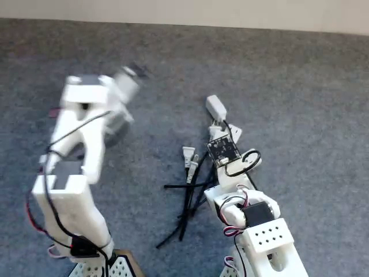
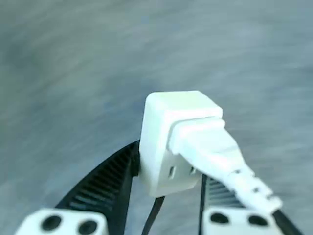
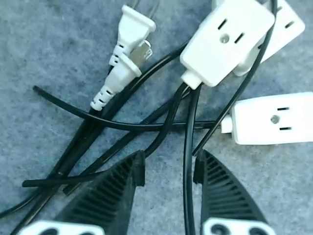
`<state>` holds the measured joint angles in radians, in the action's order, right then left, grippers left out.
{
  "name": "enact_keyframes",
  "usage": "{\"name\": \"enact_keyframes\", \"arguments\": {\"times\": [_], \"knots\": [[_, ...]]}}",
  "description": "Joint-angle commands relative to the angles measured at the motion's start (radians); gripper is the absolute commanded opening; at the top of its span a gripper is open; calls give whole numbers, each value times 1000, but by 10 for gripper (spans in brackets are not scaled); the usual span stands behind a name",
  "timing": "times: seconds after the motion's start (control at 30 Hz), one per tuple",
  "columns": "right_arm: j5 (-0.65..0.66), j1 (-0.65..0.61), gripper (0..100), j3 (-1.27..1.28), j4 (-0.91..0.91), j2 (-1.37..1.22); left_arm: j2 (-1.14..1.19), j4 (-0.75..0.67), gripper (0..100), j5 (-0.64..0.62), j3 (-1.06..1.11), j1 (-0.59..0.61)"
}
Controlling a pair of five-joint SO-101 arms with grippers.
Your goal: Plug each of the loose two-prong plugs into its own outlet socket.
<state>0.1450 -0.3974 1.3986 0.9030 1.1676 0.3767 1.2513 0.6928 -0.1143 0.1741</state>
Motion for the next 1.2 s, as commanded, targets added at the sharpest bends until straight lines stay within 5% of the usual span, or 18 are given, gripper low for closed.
{"name": "enact_keyframes", "arguments": {"times": [0.0, 0.27, 0.6, 0.73, 0.93, 1.17], "knots": [[5, 7, 167, -5, -19, 8, 68, 57, 5, -35, -305, 194], [5, 7, 167, -5, -18, 8, 440, 133, 5, -71, -901, 406], [5, 7, 167, 13, -21, 12, 881, 138, 5, -69, -1448, 513], [5, 7, 167, 13, -21, 12, 960, 144, 43, -71, -1546, 513], [5, 7, 167, 13, -21, 12, 934, 206, 270, -71, -1543, 515], [6, 7, 167, 13, -21, 12, 751, 377, 272, -80, -1544, 498]]}}
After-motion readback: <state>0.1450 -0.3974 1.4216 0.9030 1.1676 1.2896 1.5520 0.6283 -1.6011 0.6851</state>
